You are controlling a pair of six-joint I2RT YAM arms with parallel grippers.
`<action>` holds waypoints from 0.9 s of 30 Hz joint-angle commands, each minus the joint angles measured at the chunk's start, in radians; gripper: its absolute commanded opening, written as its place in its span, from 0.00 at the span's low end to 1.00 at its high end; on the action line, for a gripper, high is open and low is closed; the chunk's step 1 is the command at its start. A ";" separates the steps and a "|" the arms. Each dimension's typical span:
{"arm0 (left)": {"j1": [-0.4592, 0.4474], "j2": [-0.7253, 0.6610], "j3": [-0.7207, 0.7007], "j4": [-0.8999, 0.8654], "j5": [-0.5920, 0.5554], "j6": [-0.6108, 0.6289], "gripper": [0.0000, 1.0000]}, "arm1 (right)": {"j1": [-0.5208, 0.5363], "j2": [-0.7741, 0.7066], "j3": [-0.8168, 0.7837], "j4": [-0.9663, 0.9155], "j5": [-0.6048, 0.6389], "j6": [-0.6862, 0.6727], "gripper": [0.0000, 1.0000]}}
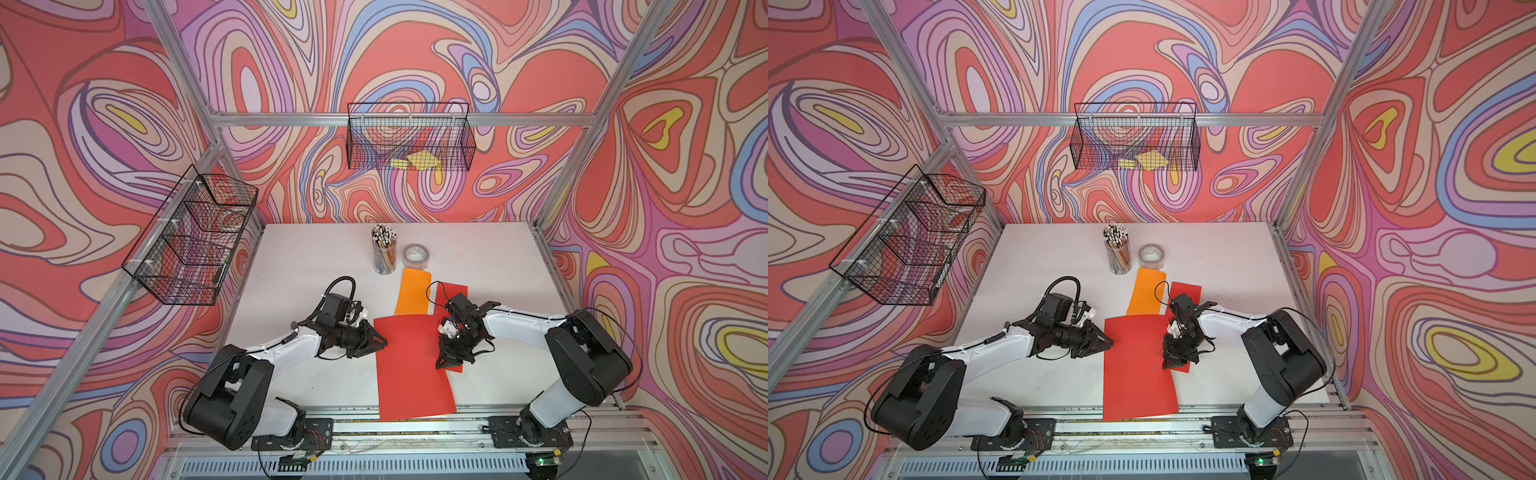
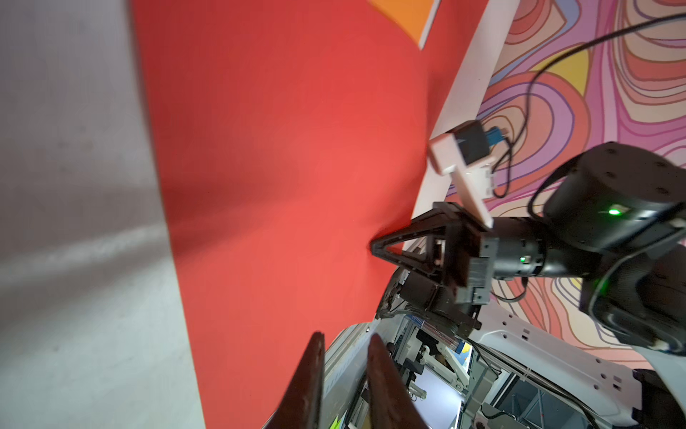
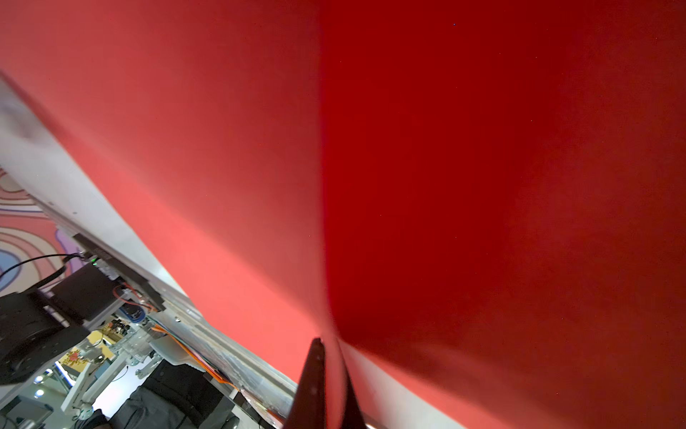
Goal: Fold the rectangular paper in half along the long edge
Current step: Fold the paper.
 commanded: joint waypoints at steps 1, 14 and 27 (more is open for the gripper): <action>-0.027 0.054 0.073 0.038 -0.025 -0.037 0.21 | -0.003 -0.005 0.039 -0.054 0.067 -0.029 0.00; -0.163 0.359 0.368 -0.155 -0.145 0.020 0.00 | -0.003 0.032 0.196 -0.097 0.131 -0.019 0.00; -0.162 0.358 0.358 -0.257 -0.217 0.063 0.00 | -0.004 0.048 0.300 -0.208 0.235 -0.090 0.00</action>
